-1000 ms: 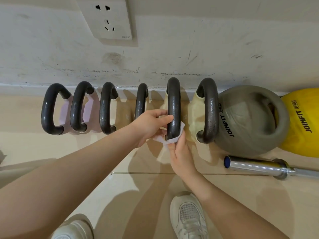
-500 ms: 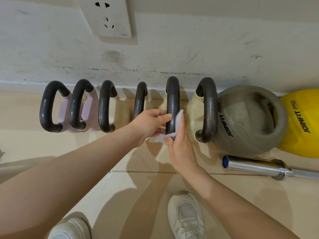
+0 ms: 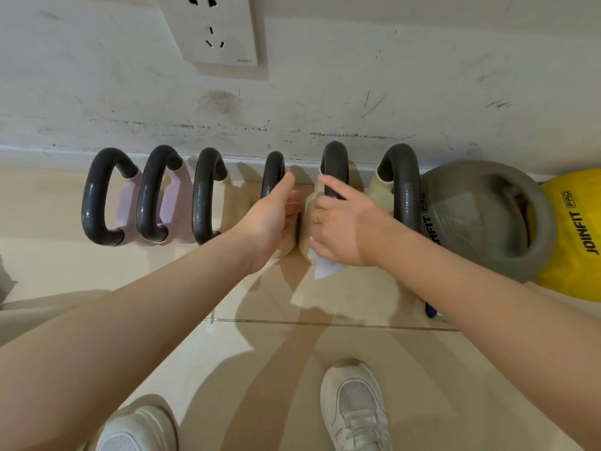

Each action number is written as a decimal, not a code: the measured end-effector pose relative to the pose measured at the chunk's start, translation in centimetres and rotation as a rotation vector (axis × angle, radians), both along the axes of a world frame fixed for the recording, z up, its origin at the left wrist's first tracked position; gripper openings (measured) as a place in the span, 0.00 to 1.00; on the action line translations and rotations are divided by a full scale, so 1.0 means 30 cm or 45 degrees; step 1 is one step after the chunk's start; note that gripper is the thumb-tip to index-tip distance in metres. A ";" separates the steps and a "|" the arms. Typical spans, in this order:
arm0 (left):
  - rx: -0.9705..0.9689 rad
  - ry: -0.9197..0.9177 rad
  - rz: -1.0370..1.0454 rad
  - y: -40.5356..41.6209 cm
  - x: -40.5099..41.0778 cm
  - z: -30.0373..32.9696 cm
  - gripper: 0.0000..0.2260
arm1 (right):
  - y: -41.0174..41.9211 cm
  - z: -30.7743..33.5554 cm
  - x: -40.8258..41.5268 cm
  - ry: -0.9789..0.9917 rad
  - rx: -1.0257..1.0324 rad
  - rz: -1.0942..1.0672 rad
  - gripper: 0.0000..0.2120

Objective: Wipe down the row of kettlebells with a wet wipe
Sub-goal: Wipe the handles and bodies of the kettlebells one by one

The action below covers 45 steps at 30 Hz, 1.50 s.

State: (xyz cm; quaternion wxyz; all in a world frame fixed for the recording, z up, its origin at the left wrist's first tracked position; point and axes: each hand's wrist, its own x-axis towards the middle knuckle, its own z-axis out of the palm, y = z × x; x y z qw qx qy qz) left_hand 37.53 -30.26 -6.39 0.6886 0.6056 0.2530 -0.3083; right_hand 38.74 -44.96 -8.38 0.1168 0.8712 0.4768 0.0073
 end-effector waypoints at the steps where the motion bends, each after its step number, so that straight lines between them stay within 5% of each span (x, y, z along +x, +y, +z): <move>1: -0.030 0.014 0.009 0.005 0.003 0.002 0.28 | 0.006 0.011 0.010 0.017 -0.072 -0.047 0.16; 9: -0.096 0.051 0.019 0.018 0.014 0.011 0.30 | 0.075 0.040 -0.070 0.090 -0.466 -0.187 0.17; 15: -0.035 0.010 -0.037 0.008 0.001 0.013 0.30 | 0.088 -0.042 -0.223 -0.203 -0.838 -0.033 0.17; 21: 0.032 -0.002 -0.036 -0.007 -0.012 -0.002 0.30 | 0.012 -0.102 -0.236 -0.382 -0.941 0.095 0.19; 26: 0.051 -0.047 -0.039 -0.002 -0.011 -0.017 0.30 | 0.028 -0.053 -0.127 -0.284 -0.438 -0.084 0.13; 30: 0.063 -0.060 -0.036 0.004 -0.010 -0.008 0.29 | 0.044 -0.022 -0.151 -0.212 -0.698 0.034 0.15; 36: 0.015 -0.046 -0.061 0.012 -0.009 -0.009 0.30 | 0.020 -0.044 -0.118 -0.171 -0.147 -0.199 0.09; 40: 0.082 -0.089 -0.112 0.009 -0.024 -0.025 0.29 | -0.030 -0.133 -0.188 -0.310 -0.007 0.029 0.16; 43: 0.124 -0.099 -0.131 0.011 -0.027 -0.025 0.25 | -0.055 -0.156 -0.206 -0.197 0.407 -0.309 0.24; 45: 0.134 -0.098 -0.165 0.006 -0.027 -0.015 0.24 | -0.006 -0.167 -0.253 0.125 0.766 -0.694 0.29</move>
